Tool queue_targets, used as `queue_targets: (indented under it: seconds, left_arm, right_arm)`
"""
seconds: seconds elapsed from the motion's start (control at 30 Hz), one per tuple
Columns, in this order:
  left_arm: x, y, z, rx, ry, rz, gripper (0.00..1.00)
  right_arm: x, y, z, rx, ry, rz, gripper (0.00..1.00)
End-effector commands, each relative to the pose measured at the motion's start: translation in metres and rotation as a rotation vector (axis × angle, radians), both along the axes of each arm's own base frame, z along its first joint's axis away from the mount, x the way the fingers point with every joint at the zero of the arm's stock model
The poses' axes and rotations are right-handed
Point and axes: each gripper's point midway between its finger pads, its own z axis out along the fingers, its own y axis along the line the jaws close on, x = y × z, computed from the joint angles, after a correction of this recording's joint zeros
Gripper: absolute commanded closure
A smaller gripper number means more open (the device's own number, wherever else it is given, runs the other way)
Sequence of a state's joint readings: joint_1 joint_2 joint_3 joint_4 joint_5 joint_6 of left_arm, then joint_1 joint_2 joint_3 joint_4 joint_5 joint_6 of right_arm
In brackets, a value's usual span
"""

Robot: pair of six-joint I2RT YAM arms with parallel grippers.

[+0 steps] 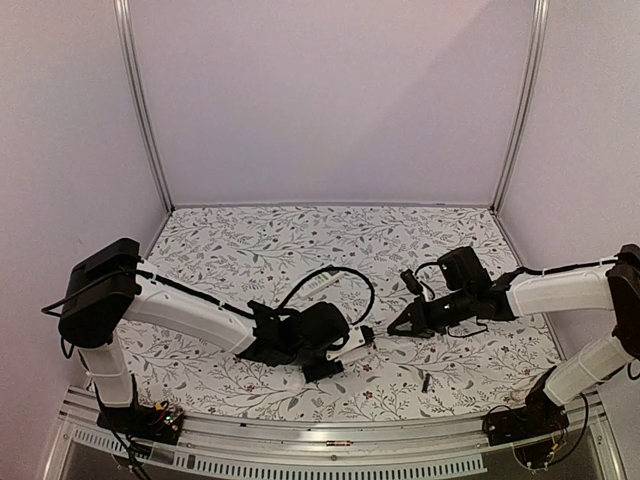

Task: Unload the batteries from the remote control
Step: Remove the battery from the remote control without the battery cover.

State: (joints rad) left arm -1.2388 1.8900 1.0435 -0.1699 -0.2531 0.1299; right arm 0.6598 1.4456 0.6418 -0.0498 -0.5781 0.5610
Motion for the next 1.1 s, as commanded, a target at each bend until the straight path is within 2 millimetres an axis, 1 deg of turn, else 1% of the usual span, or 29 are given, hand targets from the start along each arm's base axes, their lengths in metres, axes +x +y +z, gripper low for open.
queue_targets:
  seconds: [0.0, 0.2, 0.3, 0.4, 0.5, 0.7, 0.83, 0.93, 1.0, 1.07]
  left_arm:
    - [-0.037, 0.08, -0.08, 0.36, 0.154, -0.05, 0.59]
    - [-0.037, 0.081, -0.081, 0.366, 0.155, -0.05, 0.59]
    - [-0.037, 0.081, -0.081, 0.367, 0.153, -0.05, 0.59]
    - [-0.037, 0.08, -0.08, 0.36, 0.154, -0.052, 0.59]
    - [-0.04, 0.078, -0.078, 0.35, 0.162, -0.056, 0.59]
    - [-0.042, 0.072, -0.074, 0.322, 0.179, -0.062, 0.59]
    - [-0.043, 0.07, -0.072, 0.311, 0.186, -0.066, 0.59]
    - [-0.041, 0.073, -0.074, 0.321, 0.175, -0.059, 0.59]
    - [-0.038, 0.074, -0.073, 0.327, 0.161, -0.054, 0.59]
    - [-0.038, 0.073, -0.073, 0.324, 0.163, -0.05, 0.57]
  right_arm:
    - [0.002, 0.02, 0.048, 0.215, -0.087, 0.045, 1.0]
    - [0.003, 0.011, 0.069, 0.289, -0.068, 0.039, 1.0]
    - [0.004, 0.008, 0.072, 0.291, -0.073, 0.023, 1.0]
    - [0.007, 0.006, 0.066, 0.271, -0.079, 0.012, 1.0]
    - [0.008, 0.005, 0.055, 0.244, -0.067, 0.001, 1.0]
    - [0.011, -0.007, 0.034, 0.144, -0.081, -0.037, 1.0]
    - [0.01, -0.011, 0.028, 0.116, -0.089, -0.039, 1.0]
    - [0.009, -0.022, 0.017, 0.039, -0.093, -0.06, 1.0]
    - [0.005, -0.031, 0.01, -0.011, -0.091, -0.069, 1.0]
    - [0.001, -0.038, 0.011, -0.027, -0.104, -0.076, 1.0]
